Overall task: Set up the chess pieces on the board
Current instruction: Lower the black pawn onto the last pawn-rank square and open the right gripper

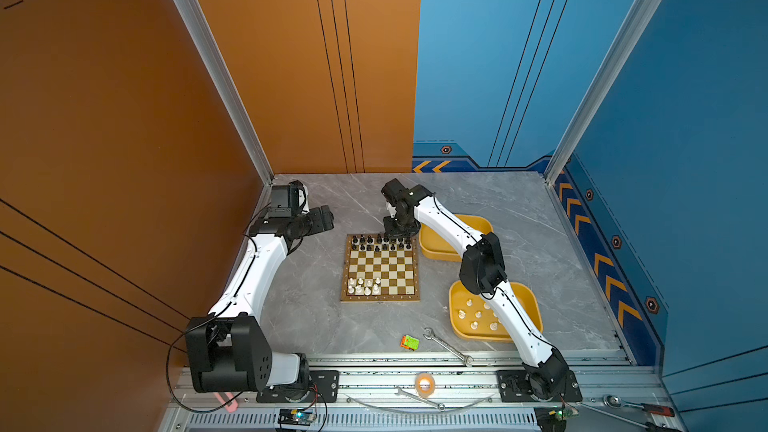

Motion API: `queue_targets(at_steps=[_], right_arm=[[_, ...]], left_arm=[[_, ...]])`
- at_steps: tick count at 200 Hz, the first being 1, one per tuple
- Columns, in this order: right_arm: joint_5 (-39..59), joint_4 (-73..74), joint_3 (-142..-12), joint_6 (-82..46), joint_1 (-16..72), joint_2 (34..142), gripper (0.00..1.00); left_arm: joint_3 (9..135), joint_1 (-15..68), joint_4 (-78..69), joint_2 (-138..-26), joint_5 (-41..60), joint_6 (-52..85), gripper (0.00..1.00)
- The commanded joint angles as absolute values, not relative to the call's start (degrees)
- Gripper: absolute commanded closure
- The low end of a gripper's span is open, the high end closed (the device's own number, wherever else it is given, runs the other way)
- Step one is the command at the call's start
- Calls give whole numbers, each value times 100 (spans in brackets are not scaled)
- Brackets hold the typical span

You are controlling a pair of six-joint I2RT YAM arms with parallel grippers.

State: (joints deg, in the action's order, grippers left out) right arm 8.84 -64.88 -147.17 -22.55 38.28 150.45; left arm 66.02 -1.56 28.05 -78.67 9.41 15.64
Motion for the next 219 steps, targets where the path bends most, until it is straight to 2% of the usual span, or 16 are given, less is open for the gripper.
queue_targets(at_steps=[1, 99, 219], right_arm=[[910, -6482, -14731, -2281, 3808, 15108, 80], [967, -6408, -14800, -2293, 3794, 15056, 76], [950, -6121, -14854, -2399, 3666, 15029, 74]], left_arm=[[6748, -209, 2910, -7934, 1072, 1494, 9], [6782, -211, 2863, -7971, 1101, 1516, 9], [6879, -201, 2795, -8024, 942, 1529, 10]])
